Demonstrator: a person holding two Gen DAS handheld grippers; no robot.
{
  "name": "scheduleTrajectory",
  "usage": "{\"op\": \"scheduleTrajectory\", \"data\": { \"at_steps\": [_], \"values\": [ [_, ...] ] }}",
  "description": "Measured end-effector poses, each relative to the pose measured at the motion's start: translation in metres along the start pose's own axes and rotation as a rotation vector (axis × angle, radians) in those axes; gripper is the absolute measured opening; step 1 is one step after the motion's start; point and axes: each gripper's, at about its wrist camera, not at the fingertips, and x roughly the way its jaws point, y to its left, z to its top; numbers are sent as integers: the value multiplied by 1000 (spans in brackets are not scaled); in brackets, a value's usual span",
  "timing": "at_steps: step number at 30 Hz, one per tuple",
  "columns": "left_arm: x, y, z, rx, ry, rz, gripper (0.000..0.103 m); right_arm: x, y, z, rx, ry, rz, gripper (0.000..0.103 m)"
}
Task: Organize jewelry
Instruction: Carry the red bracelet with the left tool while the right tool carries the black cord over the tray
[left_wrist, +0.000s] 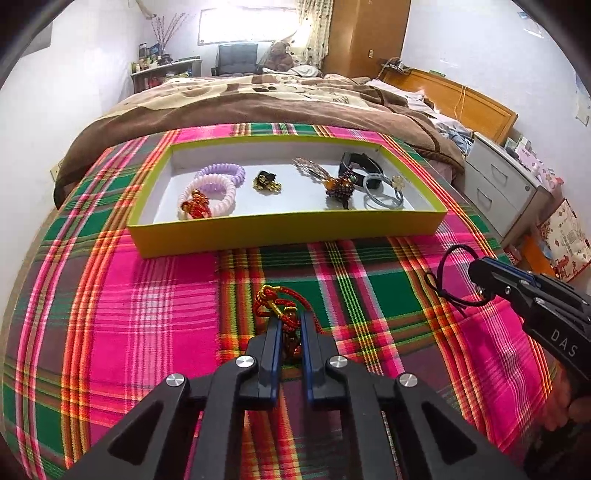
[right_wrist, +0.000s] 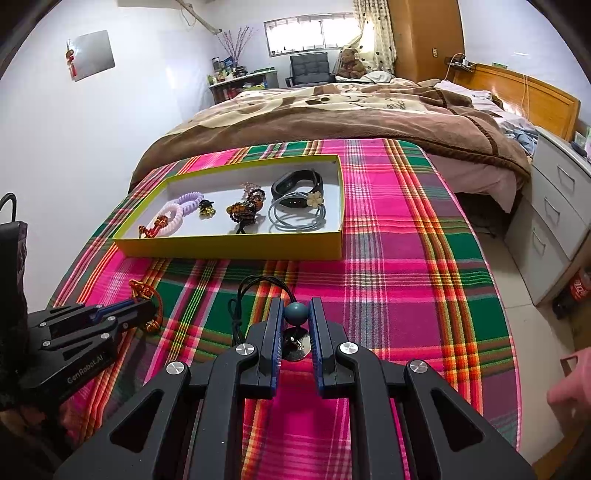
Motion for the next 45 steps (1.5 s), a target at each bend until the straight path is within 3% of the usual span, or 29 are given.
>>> {"op": "scheduleTrajectory", "data": {
  "at_steps": [14,26,33,45],
  "values": [
    [-22,10,12,-7,-58,12,9,-9,7,9,-9,-34,8,14],
    [-21,27,83,-3,-133,-14,9,13,8,59,-25,-61,-26,14],
    [17,36,113,-16,-90,-24,9,46,1,78,-46,-7,-60,14],
    [59,30,101,-5,7,-30,9,76,1,74,-80,83,-64,14]
  ]
}}
